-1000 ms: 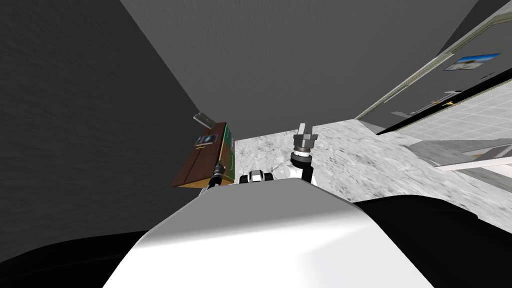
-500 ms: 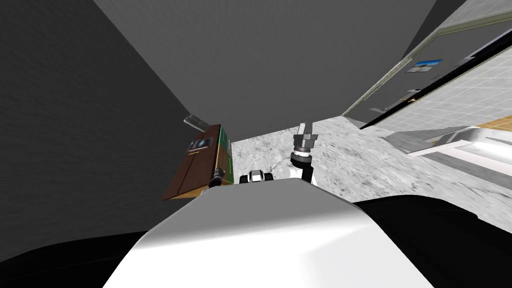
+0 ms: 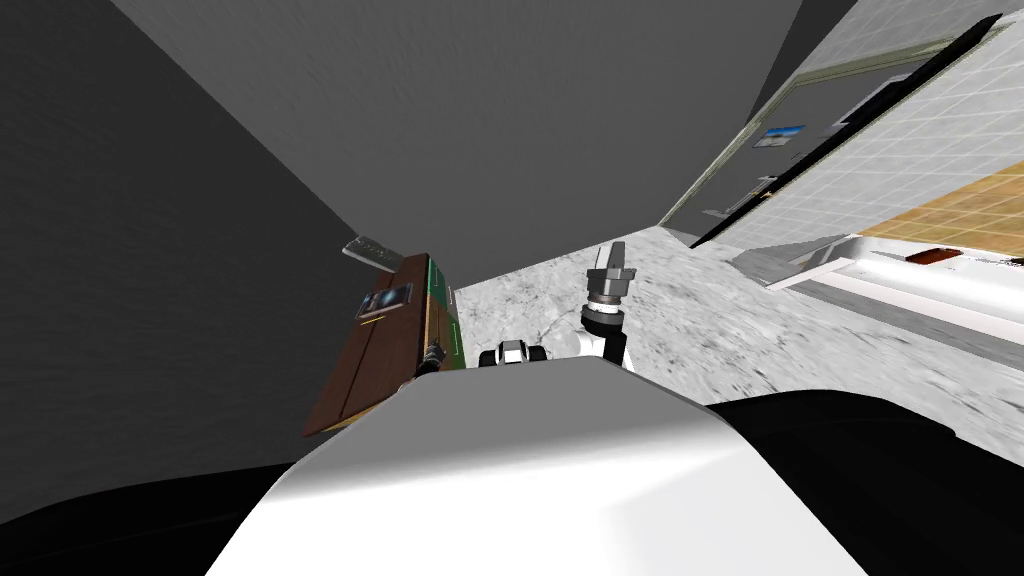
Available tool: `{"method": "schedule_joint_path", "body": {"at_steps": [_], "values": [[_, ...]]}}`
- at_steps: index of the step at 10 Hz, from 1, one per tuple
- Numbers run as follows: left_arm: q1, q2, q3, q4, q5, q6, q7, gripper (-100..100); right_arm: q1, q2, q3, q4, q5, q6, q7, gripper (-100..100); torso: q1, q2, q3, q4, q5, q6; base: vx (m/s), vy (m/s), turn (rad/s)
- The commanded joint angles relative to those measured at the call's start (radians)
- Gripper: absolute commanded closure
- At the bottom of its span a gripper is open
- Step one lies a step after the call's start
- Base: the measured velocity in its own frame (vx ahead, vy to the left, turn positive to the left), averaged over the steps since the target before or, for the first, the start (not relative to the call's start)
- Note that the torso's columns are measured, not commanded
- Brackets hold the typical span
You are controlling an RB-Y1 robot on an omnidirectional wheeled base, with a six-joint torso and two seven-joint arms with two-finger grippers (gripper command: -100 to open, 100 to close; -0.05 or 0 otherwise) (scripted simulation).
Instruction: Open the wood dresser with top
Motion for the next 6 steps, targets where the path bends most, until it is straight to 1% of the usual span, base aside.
{"method": "schedule_joint_path", "body": {"at_steps": [1,2,3,4,6], "values": [[-0.002,0.024,0.008,0.061,-0.009,0.052,0.039,-100,0.000,0.000,0.000,0.000,0.000,0.000,0.000,0,0.001,-0.001,-0.001,0.000,0.000,0.000,0.052,0.074,-0.279],[-0.004,0.030,0.010,0.074,-0.010,0.060,0.047,-100,0.000,0.000,0.000,0.000,0.000,0.000,0.000,0,0.001,-0.002,-0.001,-0.001,0.000,-0.001,0.039,0.058,-0.159],[0.001,0.018,0.008,0.056,-0.011,0.054,0.037,-100,0.000,0.000,0.000,0.000,0.000,0.000,0.000,0,0.002,-0.002,0.000,-0.001,0.000,-0.001,0.010,0.009,-0.023],[-0.017,0.009,0.013,0.089,-0.009,0.041,0.022,-100,0.000,0.000,0.000,0.000,0.000,0.000,0.000,0,0.004,-0.001,0.000,0.000,0.001,-0.001,0.018,0.012,0.044],[-0.042,-0.003,0.022,0.131,-0.006,0.020,-0.002,-100,0.000,0.000,0.000,0.000,0.000,0.000,0.000,0,0.005,-0.003,0.000,-0.001,0.002,0.000,0.033,0.019,0.028]]}}
